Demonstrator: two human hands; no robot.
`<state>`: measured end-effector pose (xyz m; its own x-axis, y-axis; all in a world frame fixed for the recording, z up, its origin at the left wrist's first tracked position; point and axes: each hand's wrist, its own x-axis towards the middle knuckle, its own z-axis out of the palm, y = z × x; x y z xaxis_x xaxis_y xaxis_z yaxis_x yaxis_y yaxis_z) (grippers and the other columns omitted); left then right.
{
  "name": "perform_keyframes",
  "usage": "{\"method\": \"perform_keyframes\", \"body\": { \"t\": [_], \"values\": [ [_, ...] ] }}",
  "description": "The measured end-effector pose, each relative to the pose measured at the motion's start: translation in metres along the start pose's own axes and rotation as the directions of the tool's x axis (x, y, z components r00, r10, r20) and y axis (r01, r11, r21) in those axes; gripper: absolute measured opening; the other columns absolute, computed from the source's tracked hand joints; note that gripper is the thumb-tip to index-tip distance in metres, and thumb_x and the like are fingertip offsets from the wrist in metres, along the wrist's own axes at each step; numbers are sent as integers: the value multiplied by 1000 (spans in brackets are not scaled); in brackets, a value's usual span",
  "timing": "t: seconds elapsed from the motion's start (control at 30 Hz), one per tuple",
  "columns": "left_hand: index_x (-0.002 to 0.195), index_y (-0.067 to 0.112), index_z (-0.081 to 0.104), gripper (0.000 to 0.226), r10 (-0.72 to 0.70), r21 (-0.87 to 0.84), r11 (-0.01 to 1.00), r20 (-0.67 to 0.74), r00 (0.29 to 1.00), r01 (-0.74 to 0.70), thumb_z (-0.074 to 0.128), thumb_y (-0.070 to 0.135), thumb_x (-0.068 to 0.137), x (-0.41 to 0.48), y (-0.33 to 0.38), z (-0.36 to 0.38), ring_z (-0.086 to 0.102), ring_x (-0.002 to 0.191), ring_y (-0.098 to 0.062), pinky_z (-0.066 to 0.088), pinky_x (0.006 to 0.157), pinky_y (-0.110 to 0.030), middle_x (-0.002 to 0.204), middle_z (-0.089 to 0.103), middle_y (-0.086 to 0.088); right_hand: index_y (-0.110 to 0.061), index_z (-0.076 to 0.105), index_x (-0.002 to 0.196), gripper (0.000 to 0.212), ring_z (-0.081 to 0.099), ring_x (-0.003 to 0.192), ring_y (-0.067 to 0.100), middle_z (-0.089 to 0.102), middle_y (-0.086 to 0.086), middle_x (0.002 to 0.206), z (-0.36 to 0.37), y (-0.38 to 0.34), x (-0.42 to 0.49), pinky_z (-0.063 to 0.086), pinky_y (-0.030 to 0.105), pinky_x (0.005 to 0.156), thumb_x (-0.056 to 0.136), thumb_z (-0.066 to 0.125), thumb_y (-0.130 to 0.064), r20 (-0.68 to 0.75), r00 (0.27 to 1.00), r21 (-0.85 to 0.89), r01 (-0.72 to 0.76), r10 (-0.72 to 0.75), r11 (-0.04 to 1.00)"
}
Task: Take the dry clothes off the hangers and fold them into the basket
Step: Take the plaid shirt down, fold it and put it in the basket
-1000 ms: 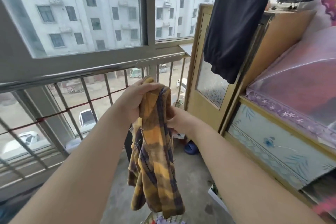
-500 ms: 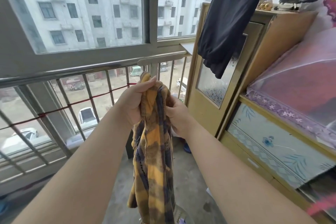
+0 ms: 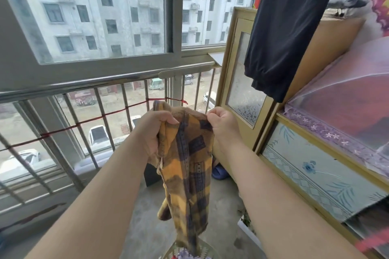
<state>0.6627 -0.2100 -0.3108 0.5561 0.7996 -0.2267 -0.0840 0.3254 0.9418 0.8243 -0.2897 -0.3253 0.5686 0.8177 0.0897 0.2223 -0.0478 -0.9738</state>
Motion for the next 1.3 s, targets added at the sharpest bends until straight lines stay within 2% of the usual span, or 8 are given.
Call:
{"method": "perform_keyframes", "body": {
  "t": [0.2,0.43,0.63,0.73,0.97,1.1,1.2,1.3],
  "values": [
    [90,2,54,14,16,-40,999,1,1000,-16,51,-2,77,1,0,-3,64,68,-29,53,60,-36,74,64,-11,-15,52,76,22,45,68,14,48,2,71,0,5,-3,42,27,64,92,42,-4,115,993,48,-46,40,998],
    [86,6,57,6,-29,-47,999,-58,998,27,52,5,84,-2,-11,-11,64,72,-28,51,65,-37,75,67,-10,-13,59,85,24,54,64,15,60,9,81,-21,-4,3,46,26,61,88,44,5,22,1000,146,10,-13,989],
    [105,0,54,21,-34,-10,999,15,999,34,52,5,84,-4,-8,-3,64,74,-29,52,68,-39,80,66,-13,-10,62,90,6,64,84,25,65,14,88,1,0,-13,55,33,78,85,63,-9,239,971,3,9,-9,1000],
    [116,-4,53,34,-14,35,999,32,999,12,56,6,83,-6,-7,0,65,78,-30,54,68,-39,88,66,-16,-15,60,95,21,66,92,25,67,9,93,8,0,-15,57,38,82,80,74,-21,306,952,-150,21,26,989],
    [104,10,65,29,-24,295,955,179,983,-30,72,25,80,-12,-2,2,64,98,-34,53,88,-49,105,67,-19,-7,60,71,19,58,77,29,58,12,73,19,-5,-15,49,37,65,75,46,7,81,997,-448,18,21,894],
    [93,13,68,43,24,395,918,31,999,-34,54,53,87,-6,6,-11,65,85,-20,51,79,-33,96,70,-7,2,59,64,27,51,70,25,51,10,64,14,-11,-11,40,27,60,68,35,14,-22,999,-300,-46,41,953],
    [97,12,62,11,58,538,843,-104,993,7,56,12,89,5,-5,-31,63,90,-20,48,81,-32,107,68,-11,6,64,71,32,53,66,20,54,10,64,9,-23,-10,45,25,59,73,33,16,17,1000,-157,-19,22,987],
    [120,21,49,51,-142,686,726,80,987,49,63,-1,77,9,-34,-40,54,112,-22,44,100,-39,122,59,-4,-7,58,54,43,46,47,12,47,1,50,2,-36,-10,42,23,45,75,31,19,122,992,42,-18,12,999]
  ]
}}
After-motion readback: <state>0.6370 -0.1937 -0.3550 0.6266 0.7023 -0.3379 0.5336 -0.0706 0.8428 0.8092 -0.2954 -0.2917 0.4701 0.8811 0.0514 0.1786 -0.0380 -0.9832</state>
